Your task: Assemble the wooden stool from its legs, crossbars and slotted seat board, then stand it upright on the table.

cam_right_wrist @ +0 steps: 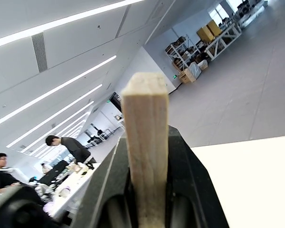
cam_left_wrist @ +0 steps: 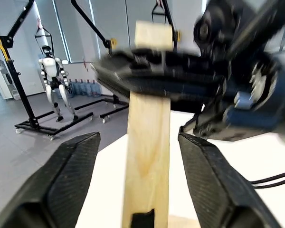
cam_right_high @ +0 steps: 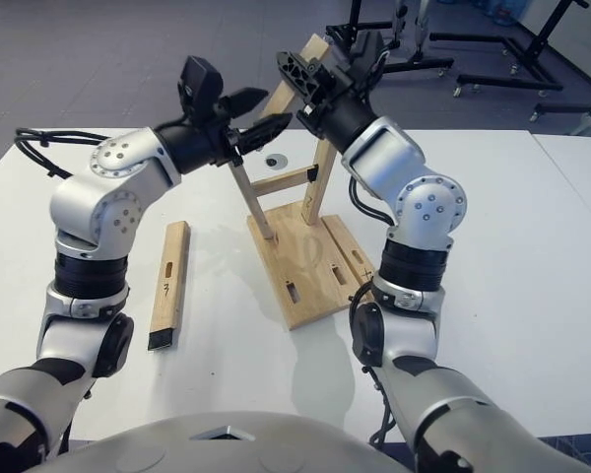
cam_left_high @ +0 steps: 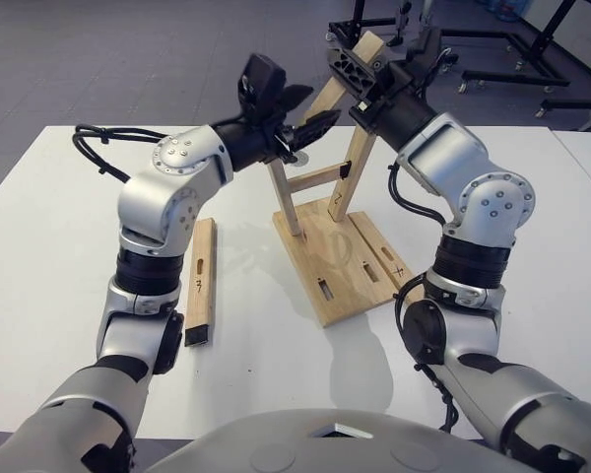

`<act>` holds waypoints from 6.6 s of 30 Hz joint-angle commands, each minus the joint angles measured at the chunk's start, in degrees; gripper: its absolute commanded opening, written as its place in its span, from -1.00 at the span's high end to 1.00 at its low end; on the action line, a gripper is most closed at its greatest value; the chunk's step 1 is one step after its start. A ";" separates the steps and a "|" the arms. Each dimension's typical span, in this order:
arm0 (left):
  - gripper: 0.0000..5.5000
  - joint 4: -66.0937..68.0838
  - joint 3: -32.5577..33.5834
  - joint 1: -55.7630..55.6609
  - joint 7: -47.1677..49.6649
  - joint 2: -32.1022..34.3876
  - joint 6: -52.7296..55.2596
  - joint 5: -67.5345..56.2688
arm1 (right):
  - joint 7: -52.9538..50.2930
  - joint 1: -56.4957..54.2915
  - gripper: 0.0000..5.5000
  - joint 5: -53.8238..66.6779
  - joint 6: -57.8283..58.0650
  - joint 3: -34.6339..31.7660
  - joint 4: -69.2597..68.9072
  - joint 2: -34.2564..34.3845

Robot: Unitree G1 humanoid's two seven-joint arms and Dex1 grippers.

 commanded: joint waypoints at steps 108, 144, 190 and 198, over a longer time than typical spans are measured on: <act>-0.71 -2.52 24.82 30.59 22.34 -0.27 -2.88 -13.59 | 33.42 41.95 0.01 -46.92 -43.55 12.70 27.92 -10.31; -0.71 -3.54 27.16 32.39 23.01 0.68 -3.34 -13.43 | -17.06 16.89 -0.21 -40.44 5.67 11.17 -31.15 -2.71; -0.71 -19.04 35.19 48.56 30.61 -3.04 -0.66 -22.52 | 44.49 25.52 -0.21 -24.08 22.00 -12.78 -8.81 -48.40; -0.71 -19.85 31.61 50.35 33.30 -3.32 -0.24 -22.26 | 34.61 49.90 -0.58 -29.75 12.52 -3.40 -20.17 -28.99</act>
